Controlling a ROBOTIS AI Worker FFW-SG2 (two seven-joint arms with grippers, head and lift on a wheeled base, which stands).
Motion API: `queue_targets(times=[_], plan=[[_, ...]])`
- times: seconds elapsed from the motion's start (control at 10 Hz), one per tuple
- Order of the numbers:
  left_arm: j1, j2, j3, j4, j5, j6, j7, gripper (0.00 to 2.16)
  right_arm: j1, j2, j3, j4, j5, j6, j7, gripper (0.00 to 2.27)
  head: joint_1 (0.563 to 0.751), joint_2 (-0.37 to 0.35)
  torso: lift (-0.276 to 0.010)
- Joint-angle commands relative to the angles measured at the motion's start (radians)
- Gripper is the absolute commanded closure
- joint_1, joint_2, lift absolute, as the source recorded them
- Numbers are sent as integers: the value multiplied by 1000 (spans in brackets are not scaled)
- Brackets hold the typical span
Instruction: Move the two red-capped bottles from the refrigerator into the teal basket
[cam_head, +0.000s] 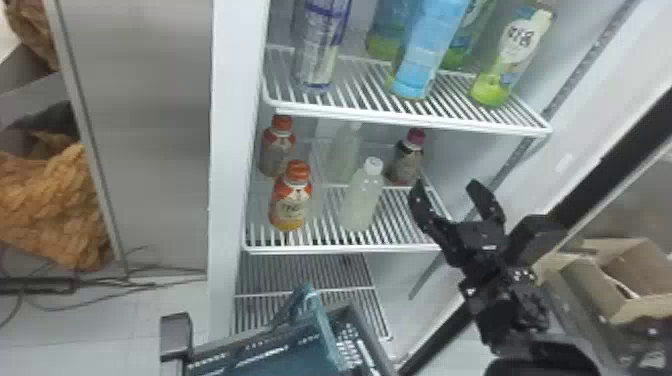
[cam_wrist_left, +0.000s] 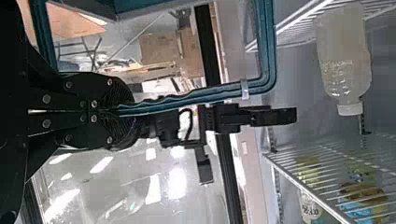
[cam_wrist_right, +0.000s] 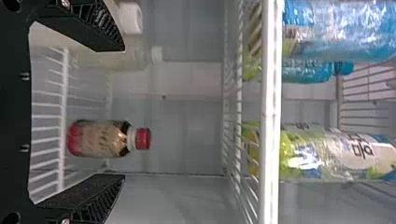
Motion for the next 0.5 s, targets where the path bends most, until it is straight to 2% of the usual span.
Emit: queue_targets(times=[0.0,0.4], plan=[[-2,0,-4,0,0,4,0,1128,-60,-7,2,81,8,-34,-6,38,695,-350,-228],[-7,0,-8,0,4,4,0,1128,-197,-27,50,255,14,-51,-18,38,695,-350,-228]])
